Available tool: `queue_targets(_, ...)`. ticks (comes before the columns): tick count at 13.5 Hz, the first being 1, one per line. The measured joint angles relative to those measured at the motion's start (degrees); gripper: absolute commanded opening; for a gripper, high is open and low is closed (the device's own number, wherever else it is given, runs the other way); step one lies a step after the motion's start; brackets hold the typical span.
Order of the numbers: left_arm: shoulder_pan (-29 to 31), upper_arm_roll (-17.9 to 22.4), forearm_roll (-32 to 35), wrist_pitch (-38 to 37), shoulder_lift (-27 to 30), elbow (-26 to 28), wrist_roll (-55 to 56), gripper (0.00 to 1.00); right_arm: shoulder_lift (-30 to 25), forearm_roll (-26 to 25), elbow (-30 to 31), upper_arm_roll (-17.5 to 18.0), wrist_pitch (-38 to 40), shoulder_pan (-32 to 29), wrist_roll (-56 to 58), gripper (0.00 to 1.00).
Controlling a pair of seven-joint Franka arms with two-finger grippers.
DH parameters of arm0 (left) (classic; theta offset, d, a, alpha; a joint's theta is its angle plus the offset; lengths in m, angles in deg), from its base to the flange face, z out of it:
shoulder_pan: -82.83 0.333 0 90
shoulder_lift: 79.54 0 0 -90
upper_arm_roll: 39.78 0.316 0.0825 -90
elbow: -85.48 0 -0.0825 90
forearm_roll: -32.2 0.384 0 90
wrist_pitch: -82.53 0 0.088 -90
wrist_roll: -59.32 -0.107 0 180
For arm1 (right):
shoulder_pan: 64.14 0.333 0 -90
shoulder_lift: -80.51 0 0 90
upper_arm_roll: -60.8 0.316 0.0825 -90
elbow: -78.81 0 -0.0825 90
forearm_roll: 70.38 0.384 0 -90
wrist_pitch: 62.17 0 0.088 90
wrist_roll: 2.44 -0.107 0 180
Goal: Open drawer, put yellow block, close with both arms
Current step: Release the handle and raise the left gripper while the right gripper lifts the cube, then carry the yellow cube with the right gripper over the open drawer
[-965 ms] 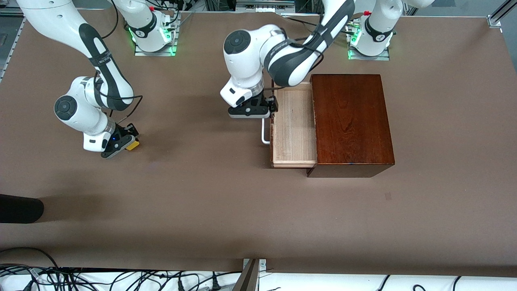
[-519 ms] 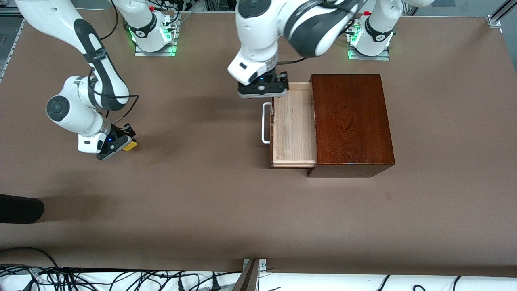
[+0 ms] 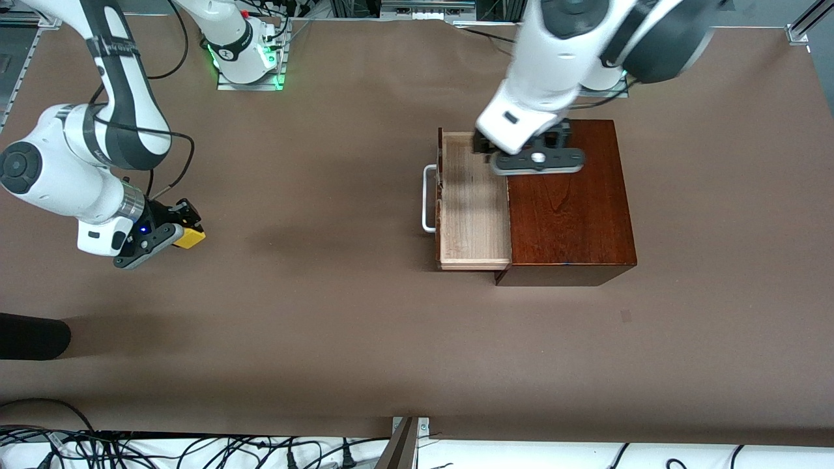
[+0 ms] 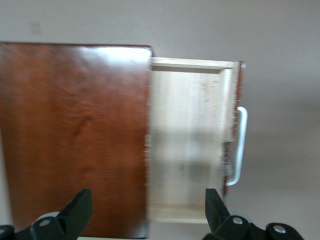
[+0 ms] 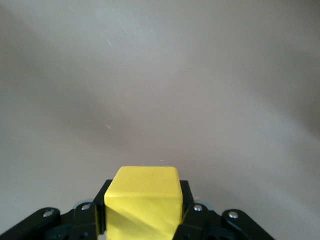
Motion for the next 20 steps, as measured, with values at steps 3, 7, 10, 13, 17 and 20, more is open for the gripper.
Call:
queue_targets(3, 2.13, 4.23, -0.02, -1.97, 2.86, 1.13, -9.36, 1.0, -0.41, -0.16, -5.2, 3.3, 6.54, 0.36, -6.82, 0.21)
queue_targets(7, 2.73, 12.82, -0.05, -2.3, 4.96, 3.07, -22.19, 1.0, -0.67, -1.93, -11.65, 4.65, 13.21, 4.7, -16.41, 0.21)
queue_targets(10, 2.92, 17.5, -0.17, -2.32, 5.7, 4.18, -28.26, 1.0, -0.71, -2.26, -14.05, 4.92, 14.34, 10.35, -25.65, 0.21)
queue_targets(13, 3.22, 19.26, -0.19, -2.32, 6.86, 5.67, -29.41, 1.0, -0.71, -2.45, -15.13, 4.97, 15.03, 13.61, -29.12, 0.21)
queue_targets(17, 4.83, 20.01, -1.18, -2.32, 7.6, 6.06, -29.97, 1.0, -0.67, -2.39, -18.53, 5.02, 17.46, 16.96, -30.28, 0.21)
queue_targets(20, 7.63, 20.11, -3.64, -2.3, 7.7, 6.08, -32.5, 1.0, 0.38, -2.34, -20.8, 5.15, 17.66, 21.15, -30.87, 0.21)
